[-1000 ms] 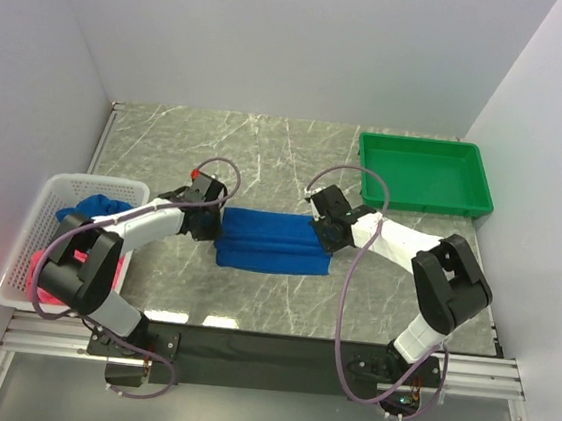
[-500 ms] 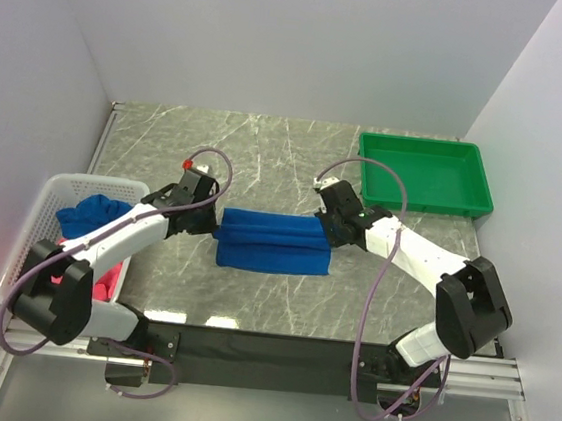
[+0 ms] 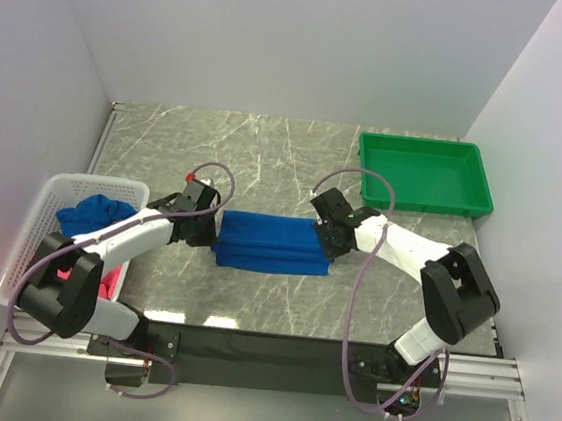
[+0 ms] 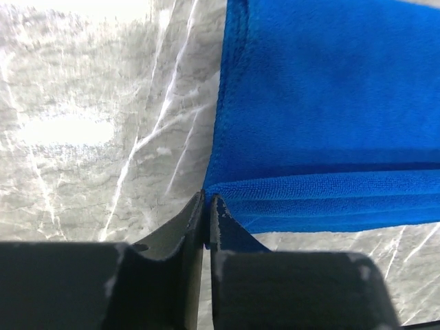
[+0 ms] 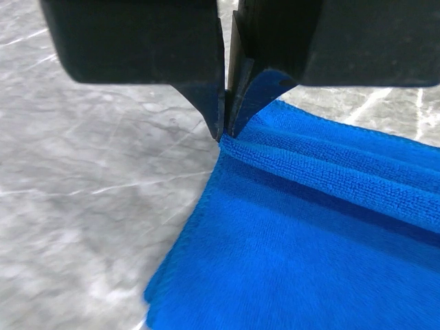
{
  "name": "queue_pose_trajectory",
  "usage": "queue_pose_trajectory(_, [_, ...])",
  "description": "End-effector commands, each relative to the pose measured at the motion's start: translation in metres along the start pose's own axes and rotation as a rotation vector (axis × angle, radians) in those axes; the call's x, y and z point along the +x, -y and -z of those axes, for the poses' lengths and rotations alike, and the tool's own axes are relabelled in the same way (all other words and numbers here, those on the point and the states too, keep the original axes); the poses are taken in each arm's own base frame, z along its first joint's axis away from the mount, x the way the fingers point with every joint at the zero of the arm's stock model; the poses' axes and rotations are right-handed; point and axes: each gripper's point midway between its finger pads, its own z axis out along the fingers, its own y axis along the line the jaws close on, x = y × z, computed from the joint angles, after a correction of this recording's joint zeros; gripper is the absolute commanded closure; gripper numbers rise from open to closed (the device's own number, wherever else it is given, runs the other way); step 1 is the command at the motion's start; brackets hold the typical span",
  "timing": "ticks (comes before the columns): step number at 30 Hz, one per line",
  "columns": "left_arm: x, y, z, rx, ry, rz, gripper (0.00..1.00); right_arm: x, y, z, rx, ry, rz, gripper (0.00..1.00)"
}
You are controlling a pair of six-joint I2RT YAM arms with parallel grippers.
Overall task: Fold and stack the towels
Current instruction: Fold the towel, then smooth out wrinkles on the folded towel
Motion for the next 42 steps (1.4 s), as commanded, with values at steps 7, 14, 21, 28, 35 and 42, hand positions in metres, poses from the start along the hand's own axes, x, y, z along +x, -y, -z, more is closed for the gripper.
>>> queue_pose_trajectory(7, [0.002, 0.001, 0.018, 0.014, 0.028, -0.01, 0.32, 0.01, -0.006, 0.029, -0.007, -0.076, 0.03, 0.43])
queue_pose_trajectory(14, [-0.02, 0.017, 0.074, 0.124, 0.149, 0.007, 0.13, -0.024, -0.026, 0.088, -0.157, 0.142, -0.016, 0.34])
queue_pose_trajectory(21, [-0.048, 0.07, 0.094, 0.304, 0.201, 0.075, 0.26, -0.067, -0.059, 0.087, -0.32, 0.326, -0.181, 0.54])
queue_pose_trajectory(28, [-0.003, 0.094, 0.04, 0.307, 0.08, 0.078, 0.48, -0.046, -0.069, 0.045, -0.353, 0.318, -0.337, 0.62])
queue_pose_trajectory(35, [0.053, 0.043, -0.006, 0.17, 0.026, 0.159, 0.6, -0.001, -0.056, 0.017, -0.345, 0.259, -0.467, 0.62])
queue_pose_trajectory(42, [0.064, 0.032, 0.0, 0.178, 0.035, 0.206, 0.56, 0.022, -0.037, 0.003, -0.365, 0.257, -0.58, 0.63])
